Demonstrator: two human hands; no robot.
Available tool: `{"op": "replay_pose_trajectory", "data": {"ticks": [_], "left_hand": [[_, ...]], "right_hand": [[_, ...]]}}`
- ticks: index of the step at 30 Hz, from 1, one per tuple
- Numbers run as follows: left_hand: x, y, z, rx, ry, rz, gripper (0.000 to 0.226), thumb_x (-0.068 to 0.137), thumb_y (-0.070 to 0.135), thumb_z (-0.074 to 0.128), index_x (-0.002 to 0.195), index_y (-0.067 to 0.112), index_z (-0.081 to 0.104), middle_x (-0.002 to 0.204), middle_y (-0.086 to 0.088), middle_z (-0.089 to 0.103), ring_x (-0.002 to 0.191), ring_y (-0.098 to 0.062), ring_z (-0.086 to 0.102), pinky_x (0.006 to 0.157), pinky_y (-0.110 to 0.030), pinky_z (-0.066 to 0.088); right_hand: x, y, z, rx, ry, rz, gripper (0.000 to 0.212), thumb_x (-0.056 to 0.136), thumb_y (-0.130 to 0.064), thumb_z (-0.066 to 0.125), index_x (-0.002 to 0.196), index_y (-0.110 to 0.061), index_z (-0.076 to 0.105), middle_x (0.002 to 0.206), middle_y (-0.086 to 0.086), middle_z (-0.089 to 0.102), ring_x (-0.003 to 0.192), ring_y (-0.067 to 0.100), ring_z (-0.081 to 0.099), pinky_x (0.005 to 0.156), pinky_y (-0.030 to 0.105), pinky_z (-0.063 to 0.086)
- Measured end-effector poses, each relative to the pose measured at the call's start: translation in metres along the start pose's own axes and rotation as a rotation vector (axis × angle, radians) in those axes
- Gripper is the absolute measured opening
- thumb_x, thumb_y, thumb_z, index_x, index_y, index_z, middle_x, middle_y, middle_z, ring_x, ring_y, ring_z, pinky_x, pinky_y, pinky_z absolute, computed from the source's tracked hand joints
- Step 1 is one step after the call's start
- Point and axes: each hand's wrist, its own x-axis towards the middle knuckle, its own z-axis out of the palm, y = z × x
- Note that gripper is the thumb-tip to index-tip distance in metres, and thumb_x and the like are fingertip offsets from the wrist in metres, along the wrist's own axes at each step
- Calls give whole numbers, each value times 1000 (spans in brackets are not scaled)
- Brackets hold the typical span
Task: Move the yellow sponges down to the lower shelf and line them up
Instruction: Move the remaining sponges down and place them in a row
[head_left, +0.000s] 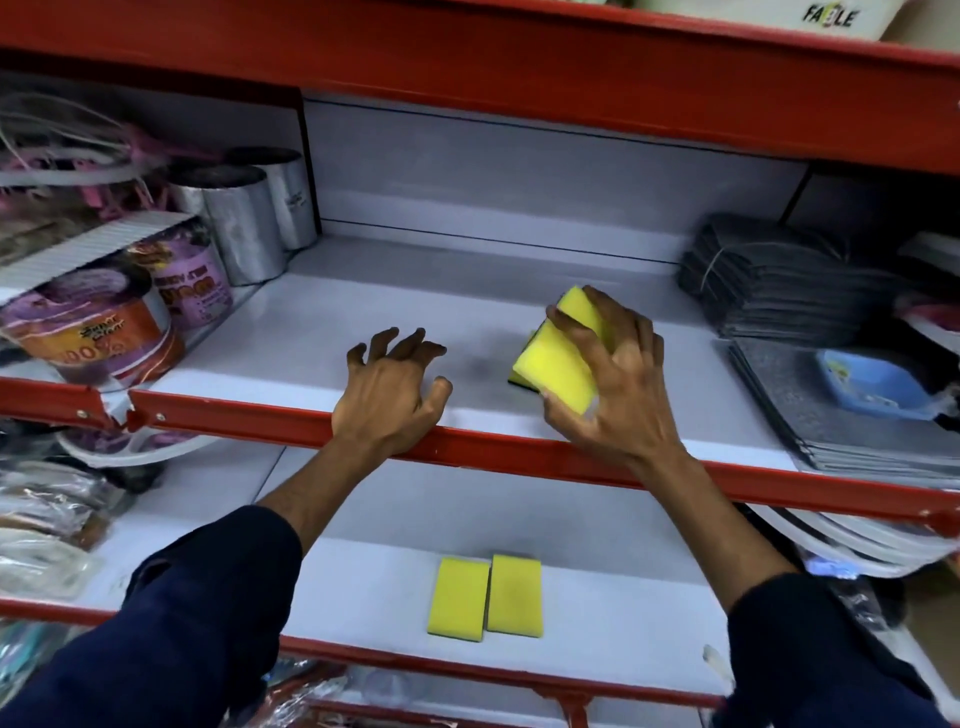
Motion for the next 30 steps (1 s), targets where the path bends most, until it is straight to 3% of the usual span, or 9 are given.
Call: {"op": "replay_pose_trajectory", "data": {"ticks": [5, 11, 13, 16, 19, 24, 30], "left_hand": [[-1, 1, 0, 14, -7, 7, 62, 85, 48, 30, 137, 26, 55, 155, -5, 46, 146, -28, 30, 115, -59, 25], [-2, 3, 0, 7, 3, 3, 60, 84, 46, 30, 133, 26, 58, 154, -4, 48, 145, -28, 32, 115, -58, 26], [-1, 3, 0, 6, 5, 6, 60, 84, 46, 31, 133, 25, 59, 153, -4, 48, 145, -28, 32, 114, -59, 26], [-1, 2, 1, 6, 7, 1, 58, 85, 45, 33, 133, 25, 59, 153, -4, 49, 145, -28, 33, 114, -58, 27], [0, 1, 2, 7, 7, 2, 57, 86, 45, 33, 133, 25, 59, 151, -3, 51, 144, -28, 34, 113, -58, 27], [1, 2, 1, 11, 6, -5, 55, 86, 43, 34, 132, 25, 59, 148, -4, 54, 142, -28, 37, 113, -57, 28], [2, 4, -1, -10, 10, -12, 55, 85, 43, 35, 132, 24, 59, 147, -5, 55, 140, -30, 40, 112, -57, 29]], "right_hand": [[-62, 17, -17, 38, -1, -312, 67, 66, -44, 64, 130, -23, 54, 143, 23, 45, 126, 43, 47, 102, 52, 37], [-145, 42, 13, 63, -163, -529, 66, 67, -51, 62, 128, -27, 56, 142, 17, 44, 121, 37, 50, 101, 49, 37], [-172, 49, 31, 84, -351, -447, 71, 69, -52, 64, 134, -28, 50, 147, 13, 41, 127, 35, 46, 103, 48, 35], [-208, 62, 59, 102, -671, -177, 86, 72, -50, 66, 147, -30, 28, 154, 5, 33, 139, 28, 34, 111, 49, 32], [-236, 74, 87, 140, -862, 16, 101, 69, -47, 66, 151, -31, 10, 155, 3, 29, 141, 26, 29, 114, 49, 30], [-256, 76, 121, 167, -971, 136, 106, 68, -42, 71, 151, -15, 11, 156, 11, 25, 144, 29, 23, 121, 35, 19], [-264, 69, 139, 231, -1022, 145, 108, 79, -45, 73, 151, -12, 0, 163, 8, 3, 151, 26, 0, 125, 39, 12]]}}
